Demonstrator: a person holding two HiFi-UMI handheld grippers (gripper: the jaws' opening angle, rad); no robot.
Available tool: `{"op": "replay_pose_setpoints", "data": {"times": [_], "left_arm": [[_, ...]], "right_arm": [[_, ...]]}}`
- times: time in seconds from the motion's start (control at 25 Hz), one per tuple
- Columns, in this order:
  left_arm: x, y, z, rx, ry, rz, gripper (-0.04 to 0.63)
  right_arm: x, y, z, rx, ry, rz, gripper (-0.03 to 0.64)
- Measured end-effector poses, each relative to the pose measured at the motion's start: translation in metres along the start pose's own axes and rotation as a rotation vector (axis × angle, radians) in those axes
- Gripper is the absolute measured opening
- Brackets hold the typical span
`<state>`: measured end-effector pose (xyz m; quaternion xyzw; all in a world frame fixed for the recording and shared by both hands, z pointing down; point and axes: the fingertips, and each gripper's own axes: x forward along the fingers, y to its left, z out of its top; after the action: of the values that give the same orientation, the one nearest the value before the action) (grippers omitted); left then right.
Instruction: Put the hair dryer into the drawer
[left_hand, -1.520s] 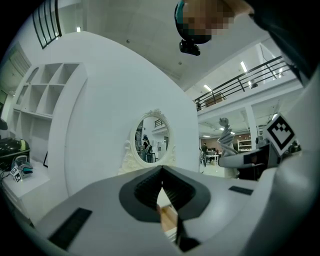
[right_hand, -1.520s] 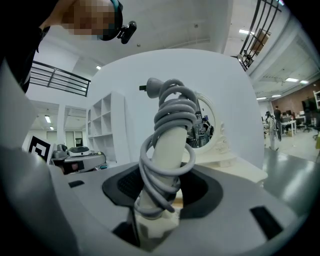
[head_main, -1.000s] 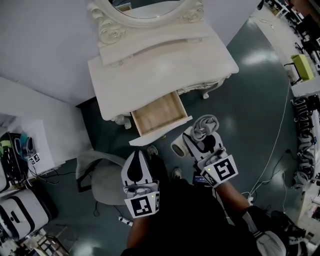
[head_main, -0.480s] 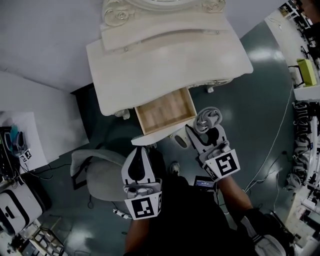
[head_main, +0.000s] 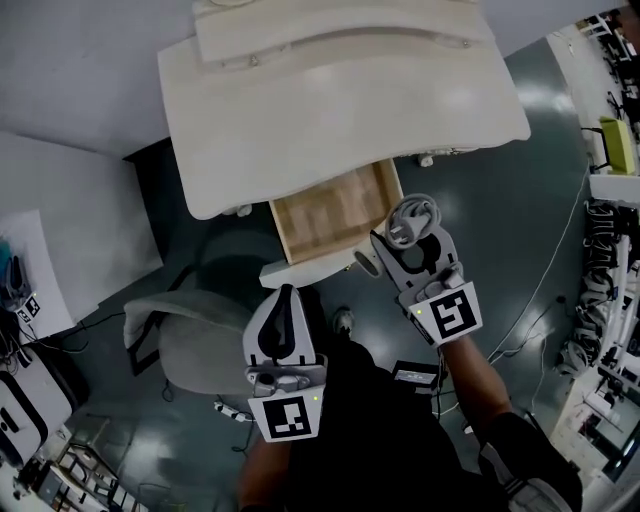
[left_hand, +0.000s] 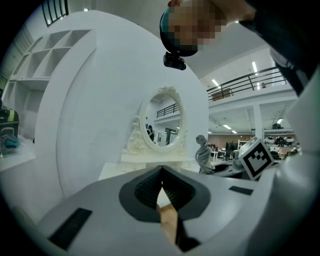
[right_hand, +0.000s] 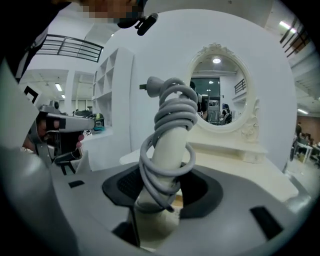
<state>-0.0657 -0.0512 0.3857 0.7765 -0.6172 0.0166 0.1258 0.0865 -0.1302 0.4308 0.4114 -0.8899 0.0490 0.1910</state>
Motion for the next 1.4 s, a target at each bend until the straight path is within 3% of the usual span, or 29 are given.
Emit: {"op": "replay_pose_setpoints", "data": {"times": [0.2, 0.6, 0.92, 1.4], "left_arm": [[0.012, 0.008, -0.021, 0.003, 0.025, -0.016, 0.023], [0.025, 0.016, -0.028, -0.001, 0.024, -0.018, 0.023], [0.034, 0.019, -0.036, -0.006, 0.033, -0.016, 0.023], [0.047, 0.023, -0.040, -0.012, 0.035, 0.003, 0.023]], "right_arm": [[0.027, 0.009, -0.019, -0.048, 0.036, 0.055, 0.213], [0.055, 0.022, -0.057, -0.307, 0.194, 0.202, 0.214], [0.067, 0.030, -0.081, -0.431, 0.213, 0.279, 0.213], [0.080, 0.036, -0.120, -0.598, 0.324, 0.439, 0.213]]}}
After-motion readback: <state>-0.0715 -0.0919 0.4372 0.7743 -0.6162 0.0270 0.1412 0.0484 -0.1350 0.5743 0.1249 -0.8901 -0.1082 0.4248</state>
